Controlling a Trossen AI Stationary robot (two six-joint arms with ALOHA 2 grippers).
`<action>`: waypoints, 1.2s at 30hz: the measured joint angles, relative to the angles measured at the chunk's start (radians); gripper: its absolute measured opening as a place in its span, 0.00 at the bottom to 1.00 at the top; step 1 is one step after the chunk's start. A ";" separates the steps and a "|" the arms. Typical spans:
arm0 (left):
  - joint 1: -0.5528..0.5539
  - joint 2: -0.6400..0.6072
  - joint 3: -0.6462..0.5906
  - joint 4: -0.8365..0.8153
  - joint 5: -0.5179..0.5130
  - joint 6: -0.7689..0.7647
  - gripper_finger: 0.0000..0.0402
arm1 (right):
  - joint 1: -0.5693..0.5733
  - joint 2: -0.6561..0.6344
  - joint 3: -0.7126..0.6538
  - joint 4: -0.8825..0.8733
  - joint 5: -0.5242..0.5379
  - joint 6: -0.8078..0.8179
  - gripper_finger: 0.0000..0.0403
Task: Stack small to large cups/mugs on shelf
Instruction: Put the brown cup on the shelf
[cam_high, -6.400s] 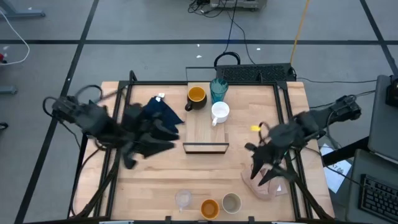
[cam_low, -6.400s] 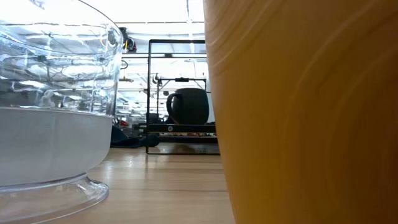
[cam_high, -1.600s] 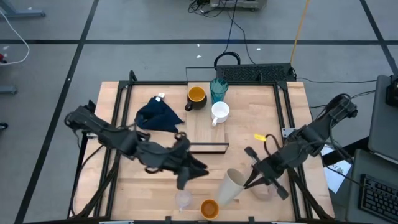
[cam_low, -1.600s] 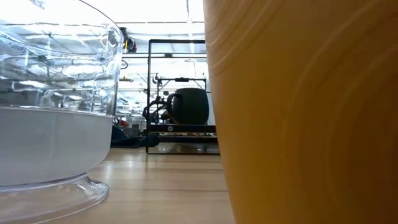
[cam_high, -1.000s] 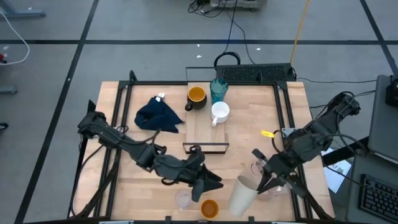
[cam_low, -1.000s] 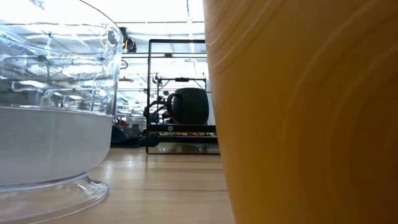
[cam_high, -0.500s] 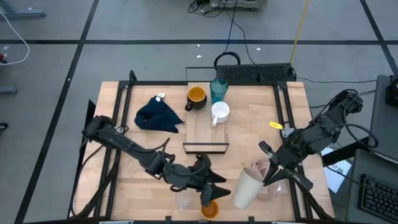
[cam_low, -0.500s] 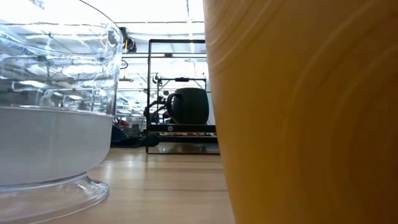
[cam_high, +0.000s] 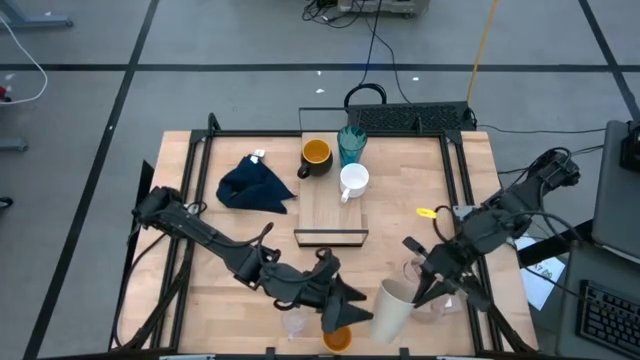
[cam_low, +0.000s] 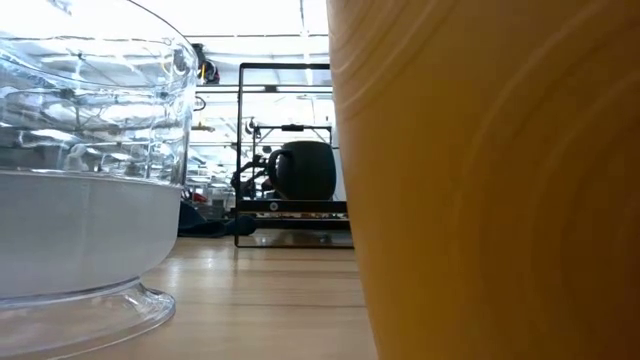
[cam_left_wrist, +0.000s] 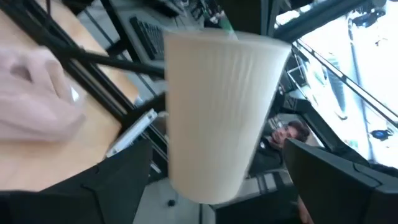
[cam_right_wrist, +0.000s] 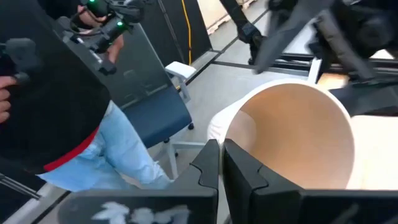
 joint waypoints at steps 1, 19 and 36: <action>-0.004 0.001 0.000 -0.002 0.000 -0.007 0.88 | -0.011 0.007 0.000 0.007 -0.013 -0.010 0.00; -0.018 0.007 0.000 -0.014 -0.016 -0.043 0.88 | -0.170 0.041 0.000 0.066 -0.124 -0.067 0.00; -0.022 0.007 0.000 -0.006 -0.010 -0.035 0.82 | -0.182 0.105 0.000 0.164 -0.140 -0.049 0.00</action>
